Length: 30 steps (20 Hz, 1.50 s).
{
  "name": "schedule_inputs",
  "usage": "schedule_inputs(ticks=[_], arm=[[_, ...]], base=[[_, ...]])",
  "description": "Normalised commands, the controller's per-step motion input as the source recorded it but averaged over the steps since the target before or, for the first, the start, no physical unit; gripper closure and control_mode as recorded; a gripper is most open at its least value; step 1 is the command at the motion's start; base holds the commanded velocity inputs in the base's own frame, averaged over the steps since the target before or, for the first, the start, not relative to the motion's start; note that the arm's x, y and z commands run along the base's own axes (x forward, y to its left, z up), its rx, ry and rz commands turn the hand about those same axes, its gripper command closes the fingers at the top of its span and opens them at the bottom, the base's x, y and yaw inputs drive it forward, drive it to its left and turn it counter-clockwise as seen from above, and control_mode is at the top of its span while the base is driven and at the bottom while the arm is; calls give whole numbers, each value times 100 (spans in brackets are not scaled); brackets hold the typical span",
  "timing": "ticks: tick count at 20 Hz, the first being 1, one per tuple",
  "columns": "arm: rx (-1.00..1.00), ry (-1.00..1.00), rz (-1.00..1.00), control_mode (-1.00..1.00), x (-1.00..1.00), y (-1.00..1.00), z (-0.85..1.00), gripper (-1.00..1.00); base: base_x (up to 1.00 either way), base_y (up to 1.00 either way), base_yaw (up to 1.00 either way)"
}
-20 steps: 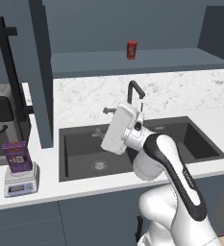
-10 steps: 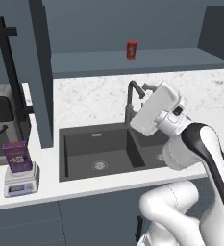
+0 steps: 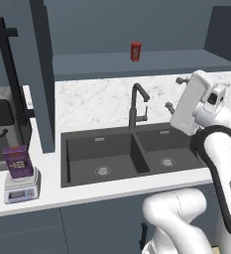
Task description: Pick the cereal and place it on the digital scale for weighing, and close the cabinet.
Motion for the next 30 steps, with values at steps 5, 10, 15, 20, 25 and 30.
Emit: schedule_inputs(ticks=[5,10,15,20,25,30], arm=[[-2,10,-56,-100,-9,-45,-1,-100],[0,-5,-35,-100,0,-67,-32,-100],[1,-10,6,-100,0,-70,-35,-100],[0,-6,26,-100,0,-31,-39,-100],[0,-22,13,-100,-5,-8,-70,-100],[0,-17,-11,-100,-33,27,-96,-100]], base=[[0,0,0],[0,0,0],[0,0,0],[0,0,0],[0,0,0],[0,0,0]])
